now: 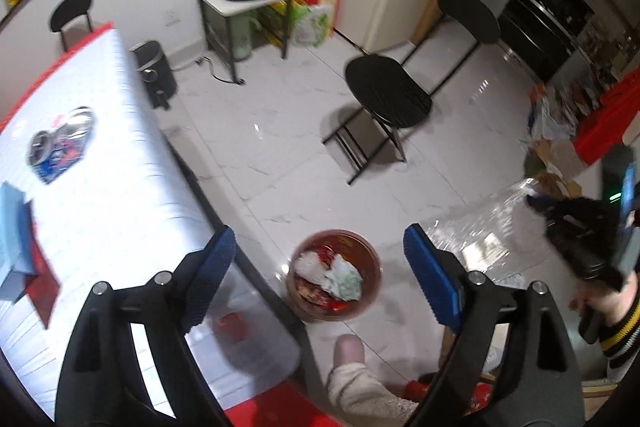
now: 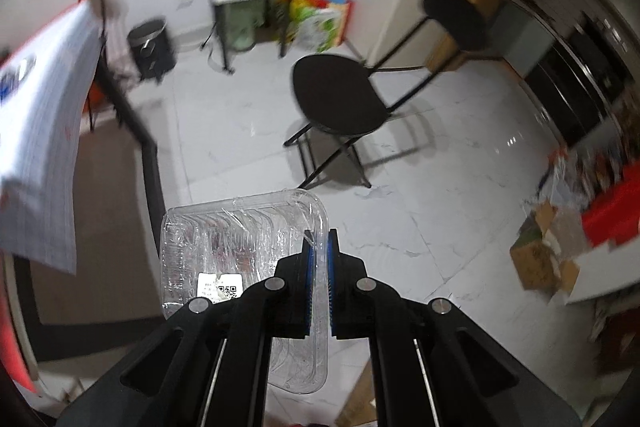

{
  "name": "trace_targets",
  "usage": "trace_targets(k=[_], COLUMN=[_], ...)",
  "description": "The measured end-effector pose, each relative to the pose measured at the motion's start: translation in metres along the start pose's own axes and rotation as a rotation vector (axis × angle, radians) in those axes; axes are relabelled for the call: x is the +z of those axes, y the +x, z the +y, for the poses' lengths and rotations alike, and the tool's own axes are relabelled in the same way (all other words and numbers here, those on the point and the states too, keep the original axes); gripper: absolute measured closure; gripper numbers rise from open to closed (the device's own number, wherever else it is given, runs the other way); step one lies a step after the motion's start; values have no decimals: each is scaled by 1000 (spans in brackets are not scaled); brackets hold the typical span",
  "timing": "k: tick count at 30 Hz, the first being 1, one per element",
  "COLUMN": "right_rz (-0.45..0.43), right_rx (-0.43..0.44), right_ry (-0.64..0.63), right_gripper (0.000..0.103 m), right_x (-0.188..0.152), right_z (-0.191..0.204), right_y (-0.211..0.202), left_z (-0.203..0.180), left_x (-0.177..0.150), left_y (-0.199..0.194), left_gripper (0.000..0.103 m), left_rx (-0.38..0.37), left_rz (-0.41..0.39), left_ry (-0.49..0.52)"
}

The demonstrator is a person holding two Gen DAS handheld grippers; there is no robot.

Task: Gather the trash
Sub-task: 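Open both tools to drop the bag and tray into the basin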

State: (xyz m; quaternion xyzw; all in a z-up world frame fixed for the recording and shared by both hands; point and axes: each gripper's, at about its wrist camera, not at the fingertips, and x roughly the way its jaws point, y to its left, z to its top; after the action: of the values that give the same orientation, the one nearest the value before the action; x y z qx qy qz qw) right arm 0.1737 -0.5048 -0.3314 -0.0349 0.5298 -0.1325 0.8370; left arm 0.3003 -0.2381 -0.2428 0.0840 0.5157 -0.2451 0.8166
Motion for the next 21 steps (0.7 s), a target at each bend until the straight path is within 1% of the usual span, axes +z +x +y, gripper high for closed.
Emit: trace_targets(k=[3,8,11,17,19,21], right_rz=[16,33,46,74,79,84], right_rx=[-20,-42,-44,-25,-18,-14], right_ry=[-98,-213,-248,-271,-281,-287], right_gripper=[96,96,96,95,93,87], right_x=[5,14,19,24,25,25], right_z=[34,71,85,104,108,114], right_y=[13,27,33,40,42,44], left_z=[22,58,81,102,105,107], left_x=[-8,-24,-34,-50,-53,-57], left_y=[-18,-41,-51,-66,-70,-74], left_gripper=[17,17,17,17,17,17], left_rx=[19,48,68,94,100,106], left_rz=[-23,-39,-42,-47,-48,-49], left_ry=[-43,-108,-152,-198,-207,-213])
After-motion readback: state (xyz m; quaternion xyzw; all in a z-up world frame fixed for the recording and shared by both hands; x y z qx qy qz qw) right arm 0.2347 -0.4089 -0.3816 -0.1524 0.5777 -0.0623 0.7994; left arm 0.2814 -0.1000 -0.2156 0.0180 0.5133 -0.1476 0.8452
